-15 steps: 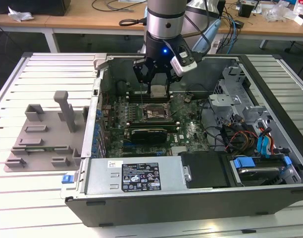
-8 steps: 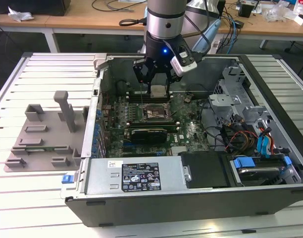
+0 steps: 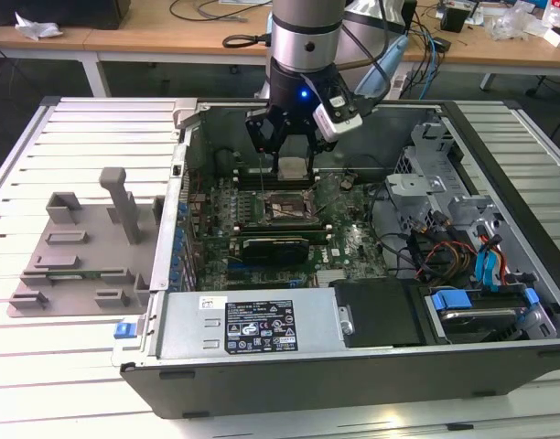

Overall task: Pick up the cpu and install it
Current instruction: 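Place the cpu into insertion slot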

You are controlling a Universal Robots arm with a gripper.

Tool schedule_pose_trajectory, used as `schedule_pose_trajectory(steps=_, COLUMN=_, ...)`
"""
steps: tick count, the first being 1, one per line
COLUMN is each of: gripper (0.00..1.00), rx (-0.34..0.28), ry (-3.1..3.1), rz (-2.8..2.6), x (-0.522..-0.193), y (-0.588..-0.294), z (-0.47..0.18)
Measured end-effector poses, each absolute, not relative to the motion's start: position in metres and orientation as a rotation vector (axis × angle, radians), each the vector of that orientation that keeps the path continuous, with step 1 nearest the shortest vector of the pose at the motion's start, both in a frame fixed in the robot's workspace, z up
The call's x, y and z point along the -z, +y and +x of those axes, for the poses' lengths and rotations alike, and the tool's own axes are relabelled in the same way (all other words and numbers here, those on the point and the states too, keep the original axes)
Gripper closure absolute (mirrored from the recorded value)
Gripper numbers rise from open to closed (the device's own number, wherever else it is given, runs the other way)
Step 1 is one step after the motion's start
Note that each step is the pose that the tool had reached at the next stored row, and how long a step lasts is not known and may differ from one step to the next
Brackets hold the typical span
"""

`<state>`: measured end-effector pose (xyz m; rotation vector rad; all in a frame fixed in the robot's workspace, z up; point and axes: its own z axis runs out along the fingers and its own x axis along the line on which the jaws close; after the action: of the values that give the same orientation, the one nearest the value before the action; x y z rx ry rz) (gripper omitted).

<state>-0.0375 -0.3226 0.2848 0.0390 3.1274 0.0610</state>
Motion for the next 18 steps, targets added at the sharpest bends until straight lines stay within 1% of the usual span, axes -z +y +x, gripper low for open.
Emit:
schedule_pose_trajectory(steps=7, gripper=0.45, rx=-0.060, ry=3.118, rz=0.220, x=-0.2848, y=-0.3226, z=-0.0375)
schedule_pose_trajectory(steps=18, gripper=0.45, rx=-0.055, ry=3.040, rz=0.701, x=-0.2848, y=-0.3226, z=-0.0375)
